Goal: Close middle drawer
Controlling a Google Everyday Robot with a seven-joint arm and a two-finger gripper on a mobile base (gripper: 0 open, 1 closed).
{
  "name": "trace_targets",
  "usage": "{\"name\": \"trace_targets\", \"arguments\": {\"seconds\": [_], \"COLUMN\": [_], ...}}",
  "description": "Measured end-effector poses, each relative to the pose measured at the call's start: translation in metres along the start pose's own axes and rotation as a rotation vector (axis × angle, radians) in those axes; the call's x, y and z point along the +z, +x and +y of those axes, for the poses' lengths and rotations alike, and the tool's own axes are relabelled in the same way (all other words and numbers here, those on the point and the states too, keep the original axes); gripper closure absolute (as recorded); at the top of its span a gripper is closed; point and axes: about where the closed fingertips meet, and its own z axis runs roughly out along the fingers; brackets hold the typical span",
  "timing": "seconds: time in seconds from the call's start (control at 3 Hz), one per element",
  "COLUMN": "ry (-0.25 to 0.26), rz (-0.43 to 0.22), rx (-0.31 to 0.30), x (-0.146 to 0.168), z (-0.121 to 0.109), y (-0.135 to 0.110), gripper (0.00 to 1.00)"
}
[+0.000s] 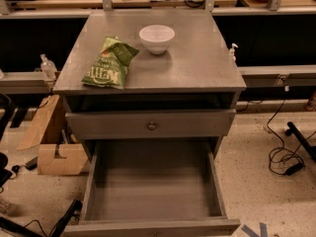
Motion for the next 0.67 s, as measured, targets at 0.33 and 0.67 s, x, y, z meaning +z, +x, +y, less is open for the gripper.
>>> {"name": "trace_targets", "arguments": {"seconds": [0.33,0.67], "ry": [-0.032,-0.048], "rz": [-0.087,-0.160], "rx": [0.036,0.062], "x": [0.054,0.090], "z": [0.005,0.008], "y": [0.020,0.029], "gripper": [1.00,1.00]}}
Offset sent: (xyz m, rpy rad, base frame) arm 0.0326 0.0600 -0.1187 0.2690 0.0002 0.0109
